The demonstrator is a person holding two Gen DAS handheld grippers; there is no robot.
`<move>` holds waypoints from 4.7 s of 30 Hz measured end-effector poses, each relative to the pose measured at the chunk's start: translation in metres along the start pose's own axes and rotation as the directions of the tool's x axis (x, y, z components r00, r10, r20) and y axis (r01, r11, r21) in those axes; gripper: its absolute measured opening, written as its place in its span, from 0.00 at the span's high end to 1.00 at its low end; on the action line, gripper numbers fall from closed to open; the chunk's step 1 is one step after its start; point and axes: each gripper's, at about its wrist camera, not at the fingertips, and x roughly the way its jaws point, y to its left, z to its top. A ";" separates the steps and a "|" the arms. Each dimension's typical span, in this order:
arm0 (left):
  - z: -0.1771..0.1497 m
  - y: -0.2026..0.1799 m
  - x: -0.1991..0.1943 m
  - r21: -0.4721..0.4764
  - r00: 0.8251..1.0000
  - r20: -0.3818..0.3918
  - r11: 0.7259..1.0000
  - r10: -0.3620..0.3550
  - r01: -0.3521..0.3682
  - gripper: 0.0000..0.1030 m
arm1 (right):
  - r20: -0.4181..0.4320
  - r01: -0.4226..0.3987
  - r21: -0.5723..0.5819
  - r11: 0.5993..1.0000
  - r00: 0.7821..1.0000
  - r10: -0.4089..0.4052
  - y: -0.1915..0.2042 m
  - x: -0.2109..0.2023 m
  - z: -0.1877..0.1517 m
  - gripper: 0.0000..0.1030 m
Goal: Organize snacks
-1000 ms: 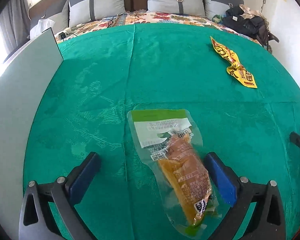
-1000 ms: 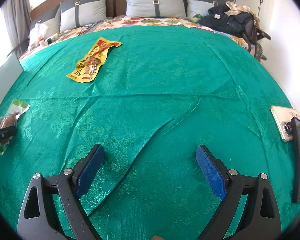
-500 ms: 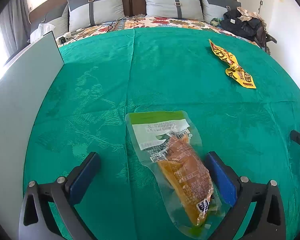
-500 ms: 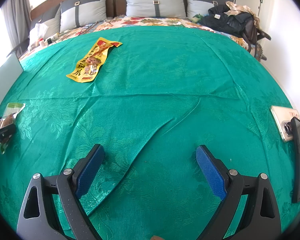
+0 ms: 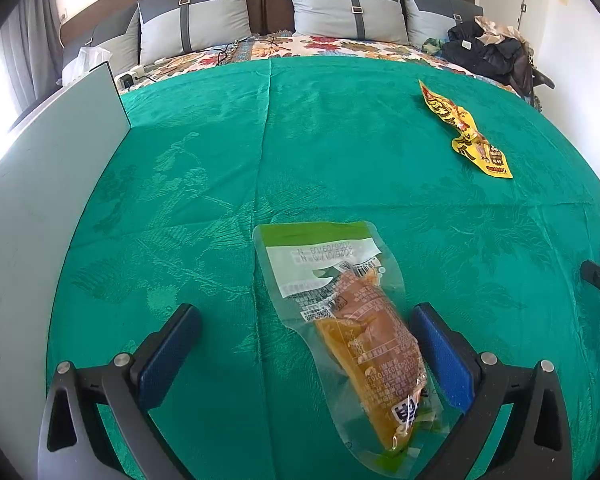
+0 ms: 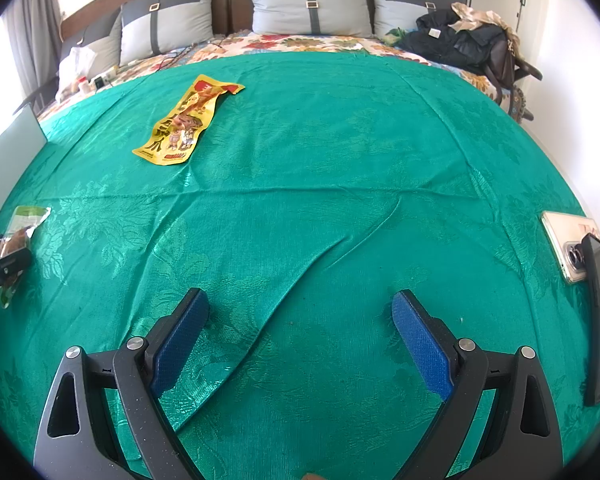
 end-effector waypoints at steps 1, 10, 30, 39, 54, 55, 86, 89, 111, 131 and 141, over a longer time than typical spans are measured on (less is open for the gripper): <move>0.000 0.000 0.000 0.000 1.000 0.000 1.000 -0.001 0.001 0.00 | 0.000 0.000 0.000 1.000 1.000 0.000 0.000 0.000 0.000 0.07; 0.000 0.002 -0.001 -0.003 1.000 0.002 1.000 -0.002 0.002 0.00 | -0.003 0.002 0.003 1.000 1.000 -0.002 0.000 0.000 0.001 0.07; 0.001 0.002 -0.001 -0.005 1.000 0.004 1.000 -0.004 0.004 0.00 | -0.148 -0.057 -0.083 0.995 0.988 0.044 0.119 0.105 0.148 0.36; 0.001 0.002 0.000 -0.005 1.000 0.004 1.000 -0.004 0.004 0.00 | -0.181 -0.158 -0.038 0.987 0.972 0.148 0.075 0.052 0.114 0.47; 0.000 0.002 0.000 -0.008 1.000 0.005 1.000 0.001 -0.001 0.00 | -0.005 -0.048 -0.073 0.996 0.999 0.048 0.059 -0.009 -0.014 0.09; 0.000 0.002 0.000 -0.008 1.000 0.006 1.000 0.001 -0.001 0.00 | -0.007 -0.049 -0.071 0.996 0.999 0.048 0.060 -0.007 -0.012 0.08; 0.000 0.002 0.000 -0.008 1.000 0.006 1.000 0.000 0.000 0.00 | -0.006 -0.051 -0.068 0.996 0.999 0.050 0.044 0.012 0.011 0.05; 0.000 0.002 0.000 -0.008 1.000 0.006 1.000 0.000 0.000 0.00 | -0.006 -0.051 -0.068 0.996 0.999 0.050 0.044 0.012 0.011 0.05; 0.000 0.003 0.001 -0.008 1.000 0.007 1.000 -0.001 0.001 0.00 | -0.006 -0.050 -0.068 0.996 0.999 0.050 0.044 0.012 0.011 0.05; -0.001 0.003 0.001 -0.008 1.000 0.007 1.000 -0.001 0.001 0.00 | -0.006 -0.050 -0.068 0.996 0.999 0.049 0.044 0.012 0.011 0.05; -0.001 0.003 0.001 -0.009 1.000 0.007 1.000 -0.002 0.002 0.00 | -0.005 -0.050 -0.069 0.996 0.999 0.049 0.044 0.012 0.011 0.05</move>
